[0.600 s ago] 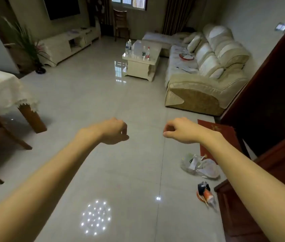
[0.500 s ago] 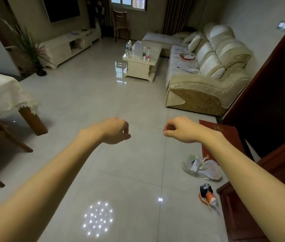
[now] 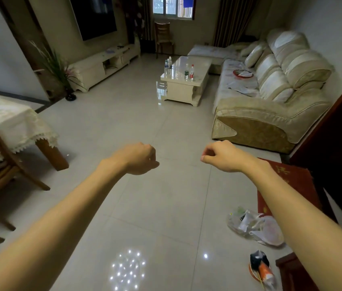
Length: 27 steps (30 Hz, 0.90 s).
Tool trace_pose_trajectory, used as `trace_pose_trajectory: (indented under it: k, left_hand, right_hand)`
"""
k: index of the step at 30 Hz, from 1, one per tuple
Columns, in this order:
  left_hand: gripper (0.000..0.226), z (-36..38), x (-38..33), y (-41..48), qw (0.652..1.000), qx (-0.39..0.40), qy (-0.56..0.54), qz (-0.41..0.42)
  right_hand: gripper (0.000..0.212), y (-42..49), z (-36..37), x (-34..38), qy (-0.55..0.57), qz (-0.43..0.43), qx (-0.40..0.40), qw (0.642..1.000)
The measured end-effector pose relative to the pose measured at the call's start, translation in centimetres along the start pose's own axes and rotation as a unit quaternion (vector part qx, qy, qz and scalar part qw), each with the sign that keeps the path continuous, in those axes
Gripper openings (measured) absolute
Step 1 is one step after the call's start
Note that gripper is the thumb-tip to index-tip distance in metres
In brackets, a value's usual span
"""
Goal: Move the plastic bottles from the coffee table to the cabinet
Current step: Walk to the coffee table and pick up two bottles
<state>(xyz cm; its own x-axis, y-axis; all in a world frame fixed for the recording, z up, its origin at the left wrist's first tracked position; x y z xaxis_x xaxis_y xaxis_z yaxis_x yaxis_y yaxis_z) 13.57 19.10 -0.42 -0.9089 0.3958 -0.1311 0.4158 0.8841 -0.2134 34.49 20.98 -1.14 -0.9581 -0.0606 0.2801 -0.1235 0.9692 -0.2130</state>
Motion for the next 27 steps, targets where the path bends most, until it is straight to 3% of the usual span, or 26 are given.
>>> trace_pose_trajectory:
  k: [12, 27]
  left_hand:
    - [0.029, -2.4, -2.3, 9.3, 0.999, 0.014, -0.019, 0.027]
    - [0.032, -4.8, 6.8, 23.7, 0.998, 0.003, 0.003, 0.06]
  right_hand:
    - [0.026, 7.4, -3.4, -5.7, -0.004, 0.007, -0.013, 1.0]
    - [0.023, 22.7, -5.5, -3.2, -0.018, 0.038, -0.009, 0.999]
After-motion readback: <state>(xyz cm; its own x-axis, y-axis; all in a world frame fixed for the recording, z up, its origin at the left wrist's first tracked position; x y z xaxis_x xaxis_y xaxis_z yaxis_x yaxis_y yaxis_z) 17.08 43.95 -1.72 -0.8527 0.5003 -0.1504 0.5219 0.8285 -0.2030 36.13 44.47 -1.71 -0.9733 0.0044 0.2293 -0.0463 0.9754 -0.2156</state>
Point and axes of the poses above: each hand's wrist, its own y-axis towards the middle knuckle, its own z-axis out of the palm, x = y × z, the point moved 8 cm from there along y, towards the middle knuckle, and after that the axes turned 11 degrees about z, right-handed, at the moved point
